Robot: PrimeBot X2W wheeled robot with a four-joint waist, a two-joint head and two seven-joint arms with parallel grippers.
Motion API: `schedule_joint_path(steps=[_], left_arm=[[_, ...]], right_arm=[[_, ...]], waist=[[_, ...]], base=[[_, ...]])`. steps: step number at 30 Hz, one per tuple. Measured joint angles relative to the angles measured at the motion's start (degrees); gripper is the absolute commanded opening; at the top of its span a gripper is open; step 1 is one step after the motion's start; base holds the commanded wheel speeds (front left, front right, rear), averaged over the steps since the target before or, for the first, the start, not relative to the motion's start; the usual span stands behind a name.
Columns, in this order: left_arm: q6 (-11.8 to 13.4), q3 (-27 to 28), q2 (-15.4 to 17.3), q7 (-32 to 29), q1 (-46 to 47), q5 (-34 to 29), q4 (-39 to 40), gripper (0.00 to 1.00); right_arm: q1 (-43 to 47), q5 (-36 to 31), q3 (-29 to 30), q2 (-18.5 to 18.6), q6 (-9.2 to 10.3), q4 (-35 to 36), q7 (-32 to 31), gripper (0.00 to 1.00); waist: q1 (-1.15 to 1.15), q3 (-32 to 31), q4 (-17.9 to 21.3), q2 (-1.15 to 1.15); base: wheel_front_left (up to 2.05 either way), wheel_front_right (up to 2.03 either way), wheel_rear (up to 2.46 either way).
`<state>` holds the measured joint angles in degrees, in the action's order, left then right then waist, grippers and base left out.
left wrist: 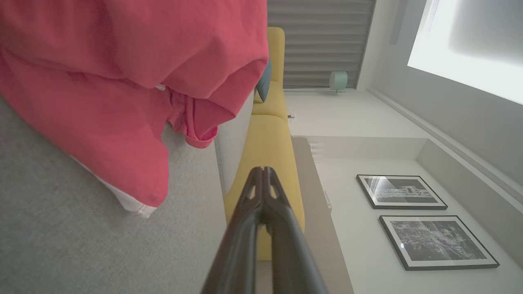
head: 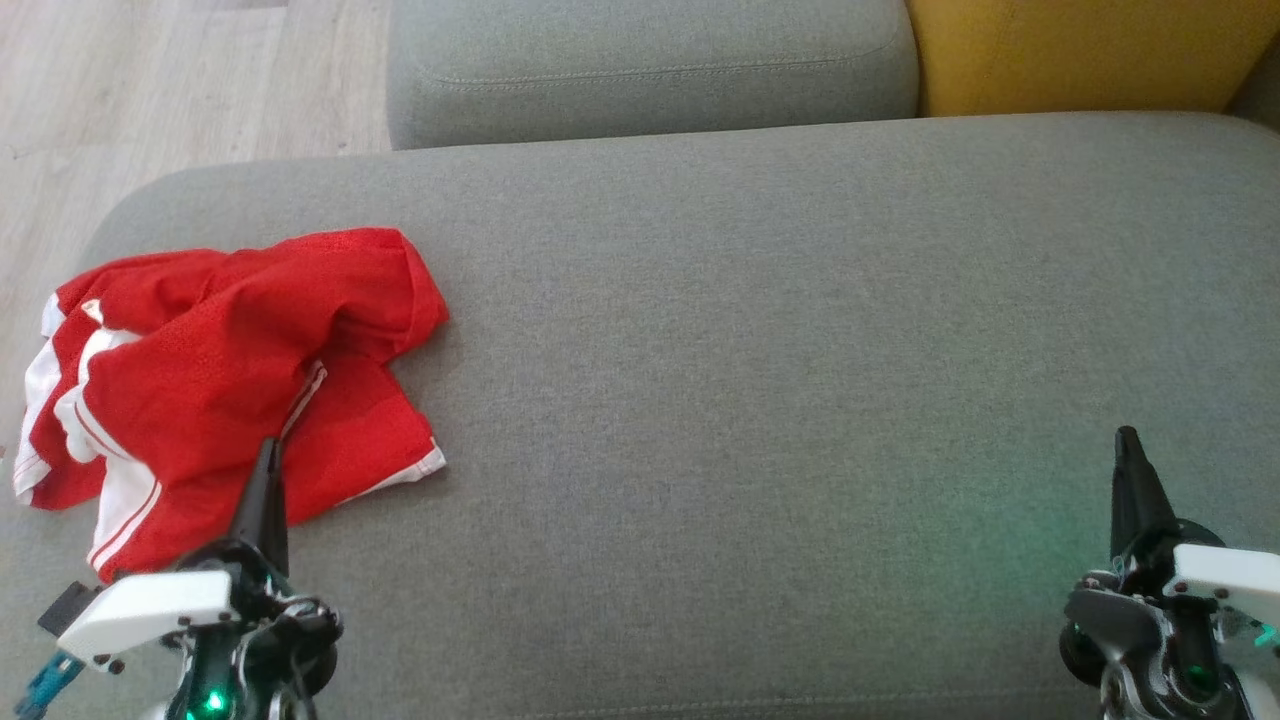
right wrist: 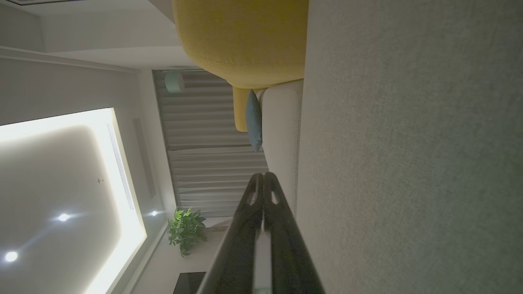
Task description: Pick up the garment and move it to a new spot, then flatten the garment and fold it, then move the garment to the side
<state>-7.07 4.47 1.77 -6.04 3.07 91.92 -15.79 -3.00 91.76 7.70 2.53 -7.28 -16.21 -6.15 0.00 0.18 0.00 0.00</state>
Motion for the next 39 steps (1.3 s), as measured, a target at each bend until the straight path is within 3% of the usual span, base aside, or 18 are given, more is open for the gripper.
schedule_joint_path(steps=[2,3,8,22,39], left_arm=[[0.0,0.0,0.0,0.0,0.0,0.0,0.0,0.0],[0.0,0.0,-0.1,0.0,0.0,0.0,-0.3,1.0],[0.2,-0.2,-0.6,0.1,-3.5,0.0,-3.8,1.0],[0.2,-0.1,-0.6,2.2,-3.9,-1.2,-2.7,1.0],[1.0,2.0,-0.6,5.2,-3.9,-9.5,1.0,1.0]], right_arm=[[0.0,0.0,0.0,0.0,0.0,0.0,0.0,0.0],[0.0,0.0,0.0,0.0,-0.01,-0.3,0.0,1.0],[2.5,0.0,-0.2,-0.2,0.02,-3.8,0.1,1.0],[2.9,-2.9,-1.0,-0.2,0.02,-3.1,2.2,1.0],[2.5,-18.8,-0.4,-0.2,0.02,1.1,4.7,1.0]], waist=[[0.0,0.0,0.0,0.0],[0.0,0.0,0.0,0.0],[0.0,0.0,0.0,0.0],[0.0,-0.5,0.1,0.0],[0.0,-0.9,0.1,0.0]], base=[[0.0,0.0,0.0],[0.0,0.0,0.0],[0.0,0.0,0.0],[0.0,0.0,0.0],[0.0,0.0,0.0]])
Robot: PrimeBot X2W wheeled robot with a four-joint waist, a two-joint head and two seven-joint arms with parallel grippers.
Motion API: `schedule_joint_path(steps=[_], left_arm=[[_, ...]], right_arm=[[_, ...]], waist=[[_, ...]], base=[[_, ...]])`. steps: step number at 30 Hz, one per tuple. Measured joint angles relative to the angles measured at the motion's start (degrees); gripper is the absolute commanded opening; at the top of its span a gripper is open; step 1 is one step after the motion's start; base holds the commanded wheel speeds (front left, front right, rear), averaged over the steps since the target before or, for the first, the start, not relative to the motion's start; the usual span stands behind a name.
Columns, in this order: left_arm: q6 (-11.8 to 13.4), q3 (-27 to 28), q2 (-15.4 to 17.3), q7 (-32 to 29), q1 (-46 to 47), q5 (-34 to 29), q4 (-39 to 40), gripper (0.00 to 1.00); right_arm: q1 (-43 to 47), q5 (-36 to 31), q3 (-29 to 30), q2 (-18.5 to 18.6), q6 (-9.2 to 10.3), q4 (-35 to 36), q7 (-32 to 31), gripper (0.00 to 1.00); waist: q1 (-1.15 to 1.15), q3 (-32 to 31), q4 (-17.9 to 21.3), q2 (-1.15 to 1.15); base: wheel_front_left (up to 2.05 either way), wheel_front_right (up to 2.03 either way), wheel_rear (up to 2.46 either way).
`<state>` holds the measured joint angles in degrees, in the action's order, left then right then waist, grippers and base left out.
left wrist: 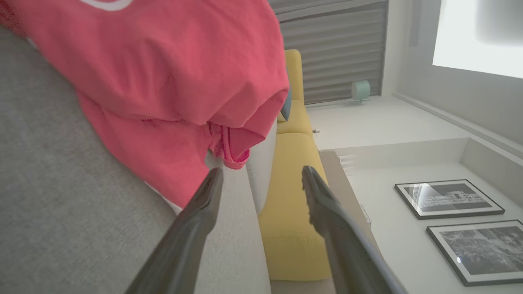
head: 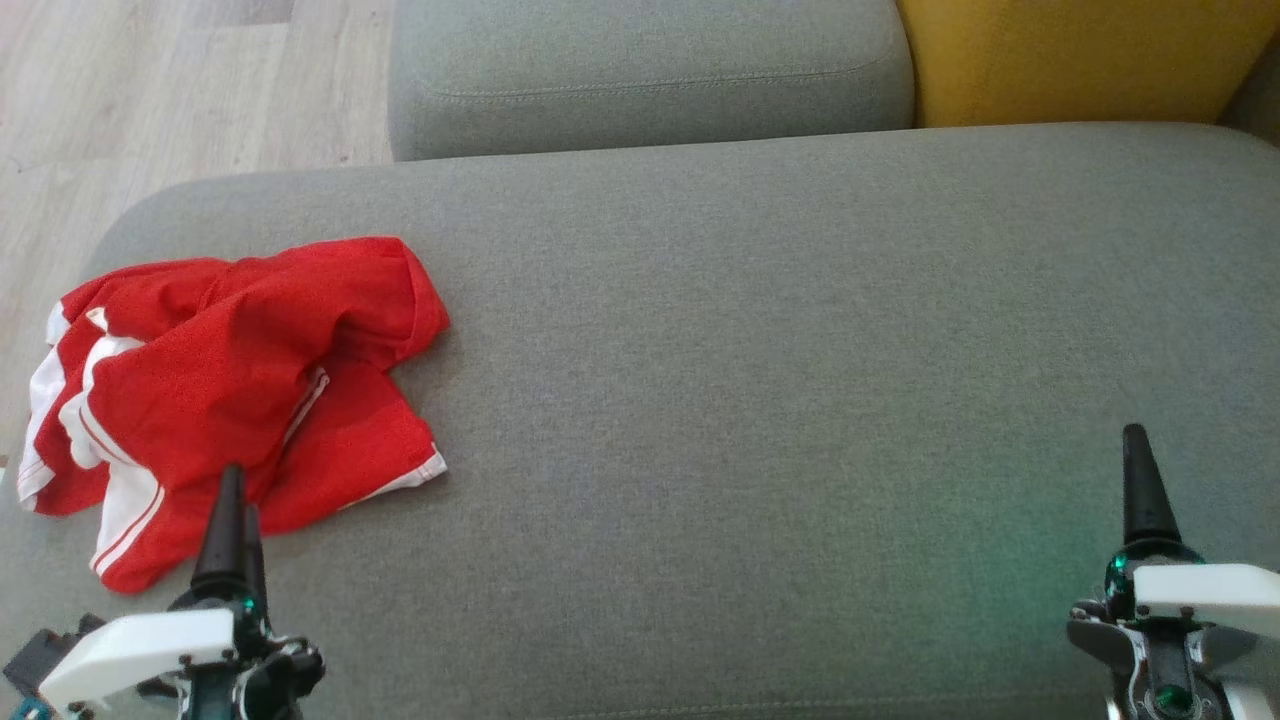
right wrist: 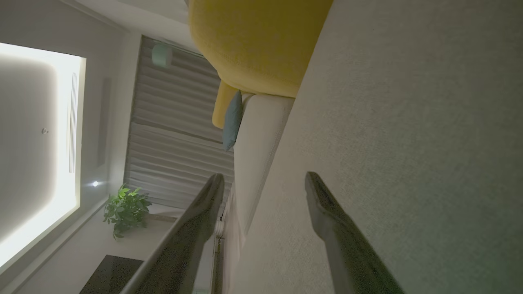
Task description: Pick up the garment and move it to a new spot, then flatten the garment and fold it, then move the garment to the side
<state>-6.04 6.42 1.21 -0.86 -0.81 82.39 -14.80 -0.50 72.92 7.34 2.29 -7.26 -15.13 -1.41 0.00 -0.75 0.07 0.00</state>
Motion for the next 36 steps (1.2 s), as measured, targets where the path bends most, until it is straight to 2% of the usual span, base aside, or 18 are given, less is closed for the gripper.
schedule_joint_path(steps=[10,13,22,32,36], left_arm=[[1.6,-0.7,0.0,1.5,0.0,-10.5,4.9,1.0],[2.9,-2.0,0.0,2.0,0.0,-14.4,6.3,1.0],[4.5,-4.7,0.1,3.5,0.0,-24.4,8.3,1.0],[5.1,-8.3,0.4,5.1,0.0,-36.7,9.8,1.0],[6.6,-10.3,1.0,5.8,0.0,-41.6,10.8,1.0]], right_arm=[[0.0,-14.1,-2.0,0.0,0.0,3.9,1.8,1.0],[-0.1,-18.5,-3.0,0.0,0.0,4.8,2.4,1.0],[-0.1,-28.2,-4.8,0.0,0.0,5.8,3.7,1.0],[-0.1,-38.0,-6.8,0.0,0.0,6.3,5.5,1.0],[-0.1,-43.2,-7.5,0.0,0.0,6.3,6.3,1.0]], waist=[[0.0,-0.1,-0.1,0.0],[0.0,-0.1,-0.1,0.0],[0.0,-0.1,-0.1,0.0],[0.0,-0.3,-0.1,0.0],[0.0,-0.4,-0.1,0.0]], base=[[0.0,0.0,0.0],[0.0,0.0,0.0],[0.0,0.0,0.0],[0.0,0.0,0.0],[0.0,0.0,0.0]])
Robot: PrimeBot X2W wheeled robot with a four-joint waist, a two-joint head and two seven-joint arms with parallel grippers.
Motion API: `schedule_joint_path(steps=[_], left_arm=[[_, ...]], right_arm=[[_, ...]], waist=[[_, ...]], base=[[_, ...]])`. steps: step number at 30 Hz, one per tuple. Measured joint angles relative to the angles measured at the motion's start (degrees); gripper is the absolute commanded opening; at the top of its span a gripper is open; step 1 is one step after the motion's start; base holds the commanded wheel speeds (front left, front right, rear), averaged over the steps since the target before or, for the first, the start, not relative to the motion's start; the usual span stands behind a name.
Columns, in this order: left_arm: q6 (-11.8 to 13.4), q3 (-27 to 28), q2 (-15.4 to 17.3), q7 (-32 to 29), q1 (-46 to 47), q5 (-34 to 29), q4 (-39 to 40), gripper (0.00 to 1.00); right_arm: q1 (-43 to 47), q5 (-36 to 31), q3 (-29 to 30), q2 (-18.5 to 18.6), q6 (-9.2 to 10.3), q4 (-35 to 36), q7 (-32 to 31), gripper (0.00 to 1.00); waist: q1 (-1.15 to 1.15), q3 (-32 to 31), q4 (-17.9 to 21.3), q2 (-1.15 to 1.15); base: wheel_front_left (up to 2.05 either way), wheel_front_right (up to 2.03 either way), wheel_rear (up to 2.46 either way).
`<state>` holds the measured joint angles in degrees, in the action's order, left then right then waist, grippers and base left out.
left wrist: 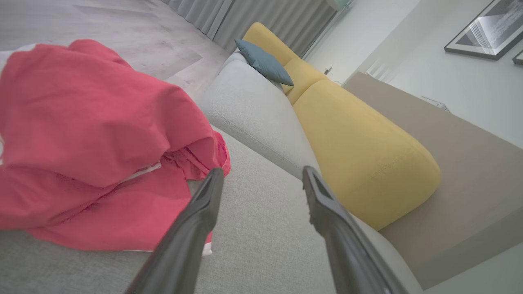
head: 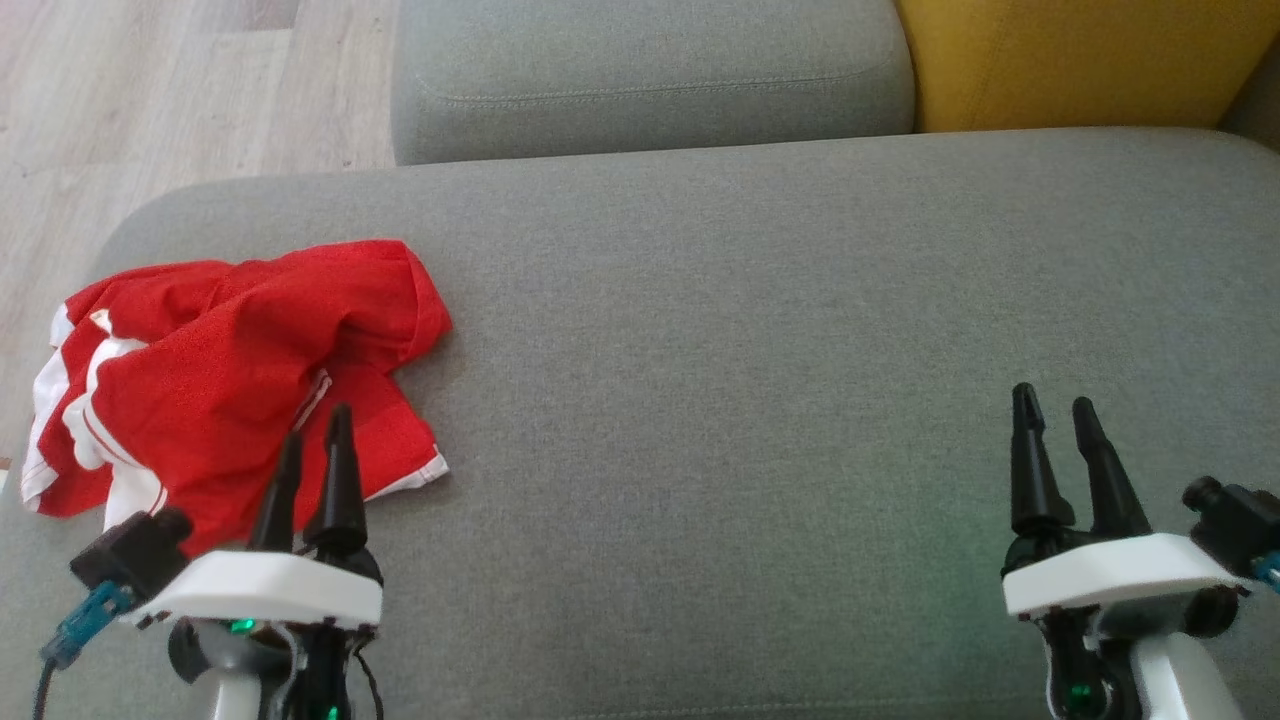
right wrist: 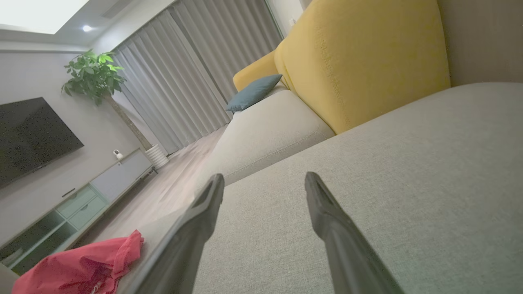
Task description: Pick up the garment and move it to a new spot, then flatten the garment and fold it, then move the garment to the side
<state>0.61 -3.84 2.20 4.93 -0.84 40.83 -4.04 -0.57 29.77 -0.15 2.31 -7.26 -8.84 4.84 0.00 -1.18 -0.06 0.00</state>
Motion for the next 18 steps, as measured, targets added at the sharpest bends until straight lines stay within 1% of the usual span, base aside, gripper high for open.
schedule_joint_path(steps=[4,8,18], left_arm=[[1.0,-1.8,1.5,0.8,0.0,-3.7,0.1,1.0],[2.0,-3.3,1.9,1.2,0.0,-5.7,0.1,1.0],[6.3,-8.5,5.0,2.8,0.0,-13.7,0.1,1.0]], right_arm=[[0.0,-4.0,-0.7,0.0,0.0,0.1,0.6,1.0],[0.0,-6.6,-1.3,0.0,0.0,0.2,1.2,1.0],[0.0,-14.7,-1.6,0.0,0.0,0.7,2.9,1.0]], waist=[[0.0,0.0,0.0,0.0],[0.0,0.0,0.0,0.0],[0.0,0.0,0.1,0.0]], base=[[0.0,0.0,0.0],[0.0,0.0,0.0],[0.0,0.0,0.0]])
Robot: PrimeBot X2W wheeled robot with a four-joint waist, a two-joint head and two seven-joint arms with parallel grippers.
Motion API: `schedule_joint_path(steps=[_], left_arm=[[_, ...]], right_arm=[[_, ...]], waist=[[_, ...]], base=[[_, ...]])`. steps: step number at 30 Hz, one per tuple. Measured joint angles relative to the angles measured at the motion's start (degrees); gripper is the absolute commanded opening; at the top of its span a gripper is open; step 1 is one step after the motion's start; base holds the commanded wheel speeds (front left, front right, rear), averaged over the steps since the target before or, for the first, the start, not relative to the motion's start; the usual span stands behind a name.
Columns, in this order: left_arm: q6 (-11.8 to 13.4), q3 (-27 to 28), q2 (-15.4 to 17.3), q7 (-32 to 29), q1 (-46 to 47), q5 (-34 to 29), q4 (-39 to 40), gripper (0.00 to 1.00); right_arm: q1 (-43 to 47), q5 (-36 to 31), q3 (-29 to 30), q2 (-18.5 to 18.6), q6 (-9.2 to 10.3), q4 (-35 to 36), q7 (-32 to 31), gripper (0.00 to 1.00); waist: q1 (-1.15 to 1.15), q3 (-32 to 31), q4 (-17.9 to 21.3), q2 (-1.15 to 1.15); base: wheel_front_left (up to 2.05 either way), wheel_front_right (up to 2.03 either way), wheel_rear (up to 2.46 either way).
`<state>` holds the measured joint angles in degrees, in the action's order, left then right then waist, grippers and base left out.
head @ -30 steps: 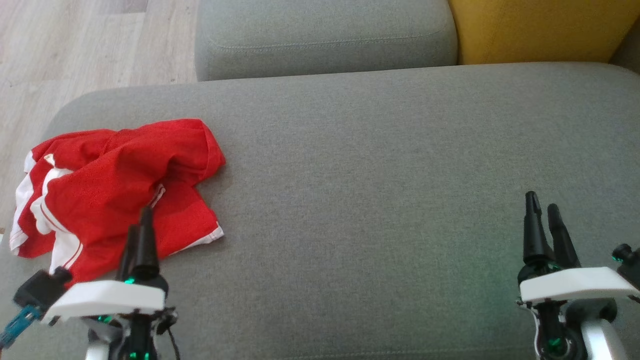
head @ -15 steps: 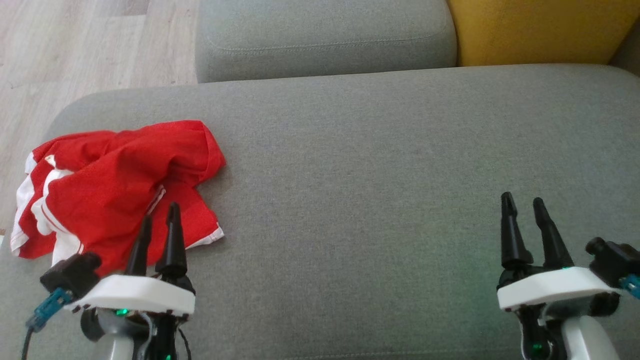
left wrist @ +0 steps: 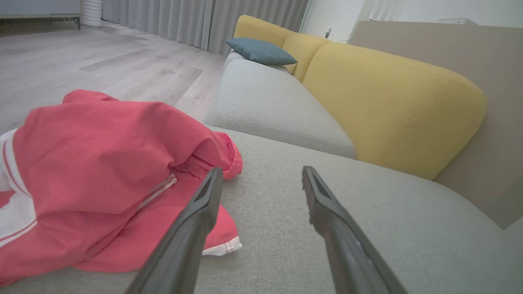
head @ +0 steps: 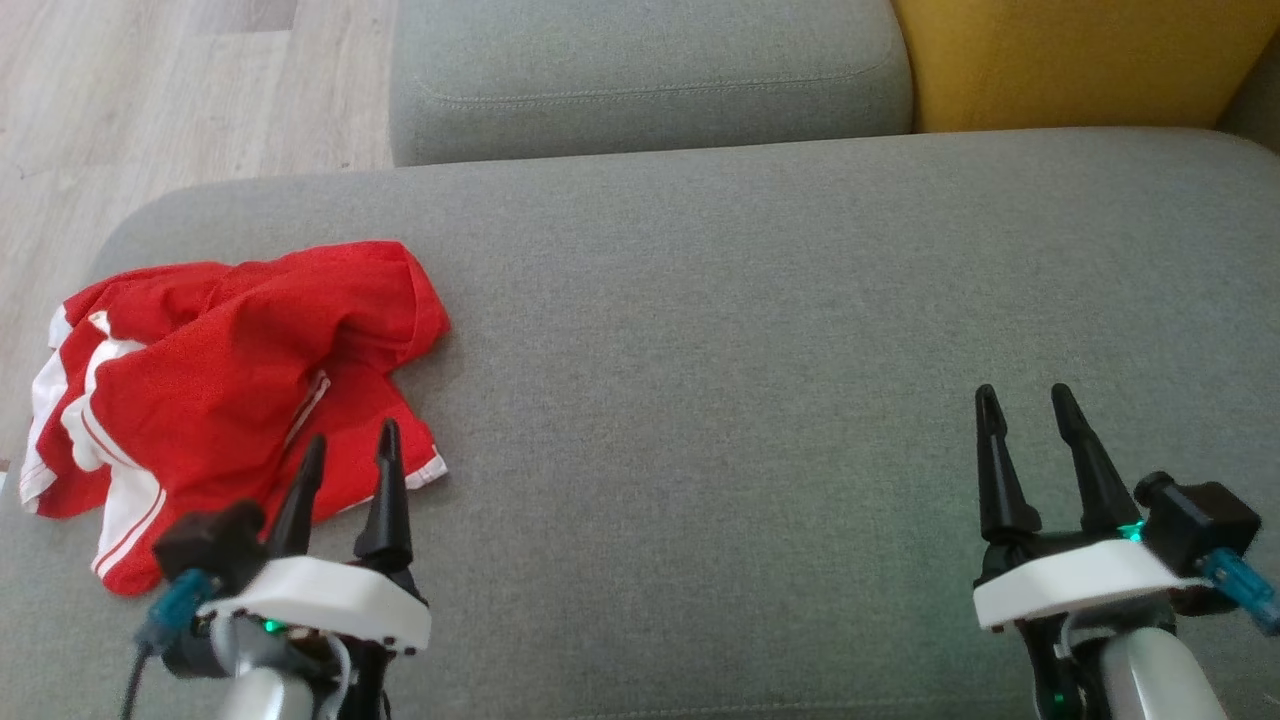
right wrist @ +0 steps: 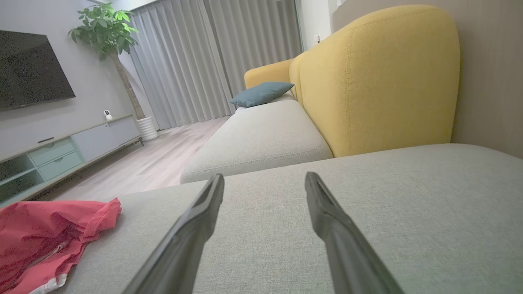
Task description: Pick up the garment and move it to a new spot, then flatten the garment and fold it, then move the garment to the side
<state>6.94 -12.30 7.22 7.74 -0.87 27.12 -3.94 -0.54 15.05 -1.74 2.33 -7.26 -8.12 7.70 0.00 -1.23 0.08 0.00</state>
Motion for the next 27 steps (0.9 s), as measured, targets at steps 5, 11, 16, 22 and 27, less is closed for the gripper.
schedule_joint_path(steps=[5,11,16,22,27], left_arm=[[2.2,-2.8,1.7,0.8,0.0,-4.1,-0.1,1.0],[4.8,-5.7,3.2,1.9,0.1,-7.7,0.0,1.0],[6.8,-8.5,5.1,2.5,0.4,-12.0,0.3,1.0],[9.3,-11.5,6.5,3.5,1.1,-15.6,0.8,1.0],[10.8,-13.5,7.6,4.6,1.4,-18.6,1.9,1.0]], right_arm=[[0.0,-3.9,-0.2,0.0,0.0,0.0,0.8,1.0],[0.1,-8.3,-0.3,0.0,0.0,0.0,1.7,1.0],[0.1,-12.8,-0.8,0.0,0.0,0.3,2.6,1.0],[0.1,-17.8,-1.5,0.0,0.0,0.6,3.5,1.0],[0.1,-21.1,-1.8,0.0,0.0,1.1,4.5,1.0]], waist=[[0.0,-0.1,0.0,0.0],[0.0,-0.2,0.1,0.0],[0.0,-0.1,0.1,0.0],[0.0,-0.2,0.0,0.0],[0.0,-0.3,-0.1,0.0]], base=[[0.0,0.0,0.0],[0.0,0.0,0.0],[0.0,0.0,0.0],[0.0,0.0,0.0],[0.0,0.0,0.0]])
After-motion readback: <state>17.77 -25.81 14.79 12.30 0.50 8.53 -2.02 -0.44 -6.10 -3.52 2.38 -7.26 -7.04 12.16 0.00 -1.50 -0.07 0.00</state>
